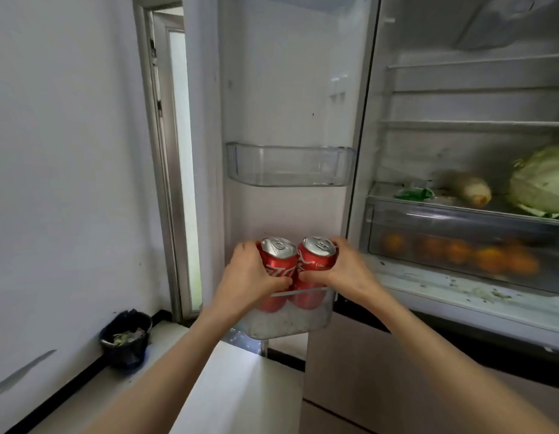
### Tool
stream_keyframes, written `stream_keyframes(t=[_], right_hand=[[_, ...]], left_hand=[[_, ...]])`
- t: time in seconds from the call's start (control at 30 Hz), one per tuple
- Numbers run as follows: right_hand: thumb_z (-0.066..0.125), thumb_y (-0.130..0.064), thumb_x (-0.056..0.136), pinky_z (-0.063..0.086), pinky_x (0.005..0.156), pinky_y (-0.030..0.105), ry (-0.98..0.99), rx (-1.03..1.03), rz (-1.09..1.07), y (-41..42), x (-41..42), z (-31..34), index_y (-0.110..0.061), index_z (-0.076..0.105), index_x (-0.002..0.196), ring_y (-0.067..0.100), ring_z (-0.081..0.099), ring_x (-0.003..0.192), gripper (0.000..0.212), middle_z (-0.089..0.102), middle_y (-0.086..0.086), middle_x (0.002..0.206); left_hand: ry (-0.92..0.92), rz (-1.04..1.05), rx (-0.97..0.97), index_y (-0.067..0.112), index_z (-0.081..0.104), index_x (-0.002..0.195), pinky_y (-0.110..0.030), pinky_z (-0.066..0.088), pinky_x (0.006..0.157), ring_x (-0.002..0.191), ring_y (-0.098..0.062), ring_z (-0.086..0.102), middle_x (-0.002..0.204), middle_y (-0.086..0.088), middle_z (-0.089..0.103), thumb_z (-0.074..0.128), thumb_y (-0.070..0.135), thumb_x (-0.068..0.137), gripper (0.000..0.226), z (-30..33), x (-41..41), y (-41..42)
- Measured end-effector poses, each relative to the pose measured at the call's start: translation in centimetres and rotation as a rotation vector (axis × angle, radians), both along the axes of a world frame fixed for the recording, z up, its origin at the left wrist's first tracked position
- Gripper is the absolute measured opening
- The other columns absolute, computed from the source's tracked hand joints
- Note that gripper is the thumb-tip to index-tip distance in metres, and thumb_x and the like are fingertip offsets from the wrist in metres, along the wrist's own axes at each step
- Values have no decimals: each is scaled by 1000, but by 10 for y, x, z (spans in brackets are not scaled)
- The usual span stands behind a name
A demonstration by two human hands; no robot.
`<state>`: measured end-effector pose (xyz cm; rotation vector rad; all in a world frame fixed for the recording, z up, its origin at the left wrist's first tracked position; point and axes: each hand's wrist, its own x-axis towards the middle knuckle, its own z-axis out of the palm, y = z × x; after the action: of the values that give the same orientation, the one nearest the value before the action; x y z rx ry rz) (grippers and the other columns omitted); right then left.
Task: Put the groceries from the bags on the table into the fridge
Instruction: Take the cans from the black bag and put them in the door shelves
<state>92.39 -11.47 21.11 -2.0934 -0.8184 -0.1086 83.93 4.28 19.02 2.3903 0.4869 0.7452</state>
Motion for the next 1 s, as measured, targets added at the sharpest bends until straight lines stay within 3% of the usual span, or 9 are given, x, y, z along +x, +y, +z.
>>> stream_keyframes(t=[0.07, 0.13, 0.27, 0.43, 0.57, 0.7, 0.9, 1.0], right_hand=[[85, -35, 53, 51, 81, 36, -20, -41, 4, 1, 3, -4, -33, 50, 79, 13, 62, 89, 44, 63, -8, 89], [84, -41, 53, 49, 81, 35, -21, -82, -1, 3, 8, -7, -31, 48, 93, 15, 58, 95, 54, 61, -5, 99], [81, -50, 52, 47, 85, 34, -32, -94, -6, 6, 13, -14, -26, 52, 112, 18, 54, 105, 71, 60, -5, 105], [81, -44, 59, 45, 96, 45, -8, -26, 43, 4, 14, -17, -37, 53, 106, 21, 51, 112, 55, 55, -9, 104], [77, -34, 71, 41, 97, 36, -11, -1, 67, 2, 13, -17, -27, 54, 118, 17, 46, 114, 53, 50, -10, 106], [70, -24, 80, 39, 92, 29, -13, 47, 64, -4, 11, -17, -18, 50, 125, 10, 49, 106, 49, 54, 0, 120], [61, -26, 88, 32, 103, 32, -92, 14, 17, -7, -1, -23, -16, 43, 134, 18, 44, 125, 51, 49, 4, 134], [56, -30, 91, 27, 106, 29, -191, -21, -26, -6, -12, -26, -16, 38, 138, 18, 38, 130, 53, 43, 4, 140]], left_hand=[[30, -5, 25, 25, 62, 90, -35, 56, 69, 78, -12, 66, 84, 2, 66, 72, 55, 39, 60, 3, -1, 0], [44, -8, 46, 22, 61, 87, -31, 53, 64, 76, -12, 65, 81, 4, 66, 75, 49, 44, 52, 7, -3, -2], [62, 56, 78, 14, 54, 101, -31, 50, 69, 86, -21, 62, 95, 1, 64, 80, 44, 56, 60, 7, -7, -6], [104, 63, 70, 11, 52, 107, -28, 45, 69, 94, -24, 62, 104, -5, 65, 74, 47, 69, 58, 12, -7, -6], [78, 68, 55, 10, 53, 107, -26, 41, 68, 94, -23, 61, 104, -6, 64, 72, 47, 72, 55, 12, -8, -9], [8, 106, 153, 9, 53, 115, -29, 41, 77, 100, -26, 55, 109, -10, 55, 68, 40, 78, 51, 8, -8, -12], [-2, 77, 236, 8, 52, 119, -30, 41, 80, 101, -28, 57, 112, -13, 59, 60, 26, 86, 39, 1, -14, -9], [15, 10, 267, 8, 46, 127, -30, 41, 89, 110, -26, 54, 122, -12, 56, 58, 26, 88, 45, -2, -21, -9]])
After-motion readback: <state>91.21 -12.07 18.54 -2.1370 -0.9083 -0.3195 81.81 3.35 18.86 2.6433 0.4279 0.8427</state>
